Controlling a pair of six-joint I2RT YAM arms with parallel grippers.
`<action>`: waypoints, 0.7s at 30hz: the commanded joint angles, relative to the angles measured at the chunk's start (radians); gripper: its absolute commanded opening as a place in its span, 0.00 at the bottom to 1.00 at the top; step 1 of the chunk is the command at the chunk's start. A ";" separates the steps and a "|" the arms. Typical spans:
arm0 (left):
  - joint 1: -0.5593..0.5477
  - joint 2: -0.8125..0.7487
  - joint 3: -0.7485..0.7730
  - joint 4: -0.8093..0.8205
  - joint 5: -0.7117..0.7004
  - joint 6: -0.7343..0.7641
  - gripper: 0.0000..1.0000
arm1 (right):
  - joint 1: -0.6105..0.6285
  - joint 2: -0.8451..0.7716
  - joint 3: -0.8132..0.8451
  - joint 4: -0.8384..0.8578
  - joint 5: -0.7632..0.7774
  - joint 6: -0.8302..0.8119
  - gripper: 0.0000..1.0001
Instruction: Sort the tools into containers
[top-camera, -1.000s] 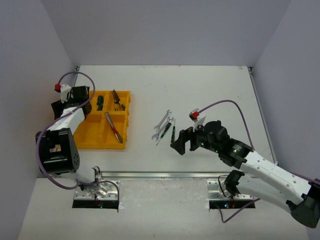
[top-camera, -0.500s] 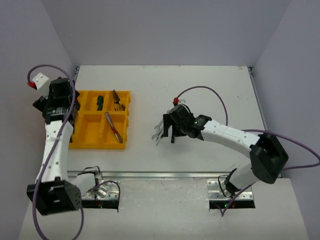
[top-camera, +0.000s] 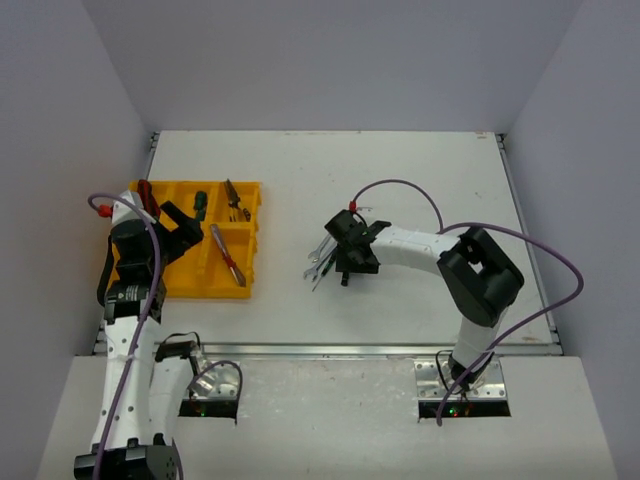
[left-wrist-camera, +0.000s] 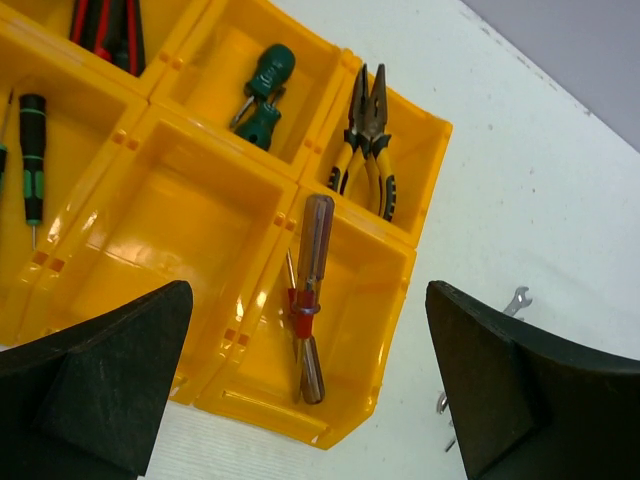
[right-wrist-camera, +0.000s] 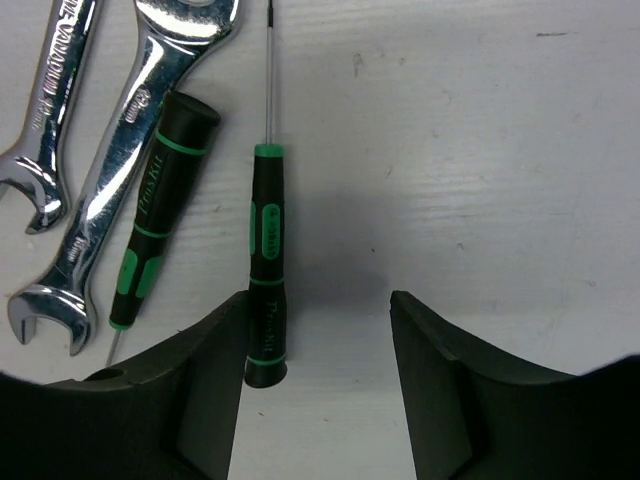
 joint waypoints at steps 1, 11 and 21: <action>-0.008 -0.019 -0.002 0.065 0.092 0.013 1.00 | -0.019 0.048 0.011 0.046 -0.024 0.025 0.49; -0.071 0.046 -0.011 0.095 0.239 0.002 1.00 | -0.026 -0.067 -0.116 0.071 -0.050 0.083 0.00; -0.448 0.057 -0.250 0.636 0.538 -0.350 1.00 | 0.019 -0.536 -0.475 0.772 -0.737 -0.294 0.00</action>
